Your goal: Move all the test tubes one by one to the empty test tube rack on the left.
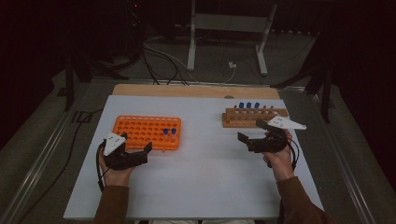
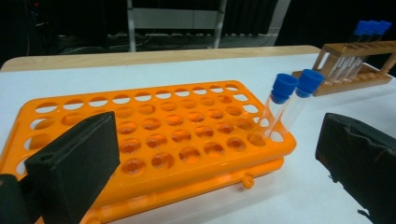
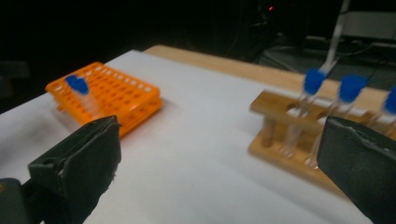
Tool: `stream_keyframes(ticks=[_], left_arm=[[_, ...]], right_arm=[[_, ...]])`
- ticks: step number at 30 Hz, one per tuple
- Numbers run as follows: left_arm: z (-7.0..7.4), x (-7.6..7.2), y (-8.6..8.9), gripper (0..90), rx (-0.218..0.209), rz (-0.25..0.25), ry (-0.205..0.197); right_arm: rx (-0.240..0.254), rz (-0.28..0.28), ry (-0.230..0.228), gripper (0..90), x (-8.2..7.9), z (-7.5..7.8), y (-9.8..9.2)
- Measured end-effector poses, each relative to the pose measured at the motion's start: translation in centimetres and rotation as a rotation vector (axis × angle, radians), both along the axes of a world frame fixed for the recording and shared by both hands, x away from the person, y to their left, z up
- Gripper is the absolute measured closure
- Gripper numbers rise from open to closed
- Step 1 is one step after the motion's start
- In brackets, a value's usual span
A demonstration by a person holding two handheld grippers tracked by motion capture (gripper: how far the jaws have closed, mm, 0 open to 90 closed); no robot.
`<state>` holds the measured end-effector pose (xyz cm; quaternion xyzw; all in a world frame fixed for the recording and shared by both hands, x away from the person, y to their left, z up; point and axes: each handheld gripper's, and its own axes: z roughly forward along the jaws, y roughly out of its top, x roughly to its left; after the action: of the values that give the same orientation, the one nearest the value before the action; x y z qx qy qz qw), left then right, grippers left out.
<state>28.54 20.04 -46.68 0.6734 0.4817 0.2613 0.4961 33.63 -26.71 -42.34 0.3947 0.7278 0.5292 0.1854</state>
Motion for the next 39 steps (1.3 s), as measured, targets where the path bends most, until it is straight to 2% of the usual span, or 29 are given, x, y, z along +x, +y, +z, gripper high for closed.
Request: stream_keyframes(ticks=[3,6,10,13,17,19,24,27,29,34,39], left_arm=[[-0.1,-0.1,-0.1,0.6,-0.009,-0.007,-0.004],[-0.2,-0.1,0.0,0.6,-0.013,-0.003,-0.007],[-0.5,0.1,0.2,0.6,-0.017,0.008,0.004],[-0.9,0.2,0.2,0.6,-0.018,0.012,0.017],[-0.9,0.2,-0.1,0.6,-0.007,0.014,0.019],[-1.0,0.2,-0.2,0.7,-0.006,0.013,0.017],[-1.1,0.3,-0.4,0.7,0.005,0.015,0.020],[-1.1,0.3,-0.5,0.7,0.008,0.014,0.018],[-1.2,0.3,-0.5,0.7,0.008,0.014,0.019],[-1.3,0.4,-0.8,0.7,0.017,0.006,0.025],[-1.3,0.4,-1.1,0.8,0.023,-0.003,0.025]], right_arm=[[0.016,-0.027,-0.009,0.0,0.5,0.7,-0.6],[0.008,-0.070,-0.011,0.0,1.5,1.2,-1.2],[0.010,-0.123,0.003,0.0,3.1,1.6,-2.1],[-0.035,-0.151,-0.003,0.0,4.3,1.7,-2.3],[-0.065,-0.163,0.024,0.0,5.9,1.1,-2.2],[-0.071,-0.172,0.038,3.9,6.6,0.7,-2.3],[-0.080,-0.249,0.081,9.4,8.2,-0.8,-3.0],[-0.081,-0.285,0.110,14.8,8.9,-1.6,-3.5],[-0.099,-0.302,0.111,19.1,9.4,-2.1,-3.5],[-0.127,-0.323,0.097,45.8,10.2,-2.9,-3.4],[-0.138,-0.341,0.080,61.8,10.8,-3.5,-3.2]])
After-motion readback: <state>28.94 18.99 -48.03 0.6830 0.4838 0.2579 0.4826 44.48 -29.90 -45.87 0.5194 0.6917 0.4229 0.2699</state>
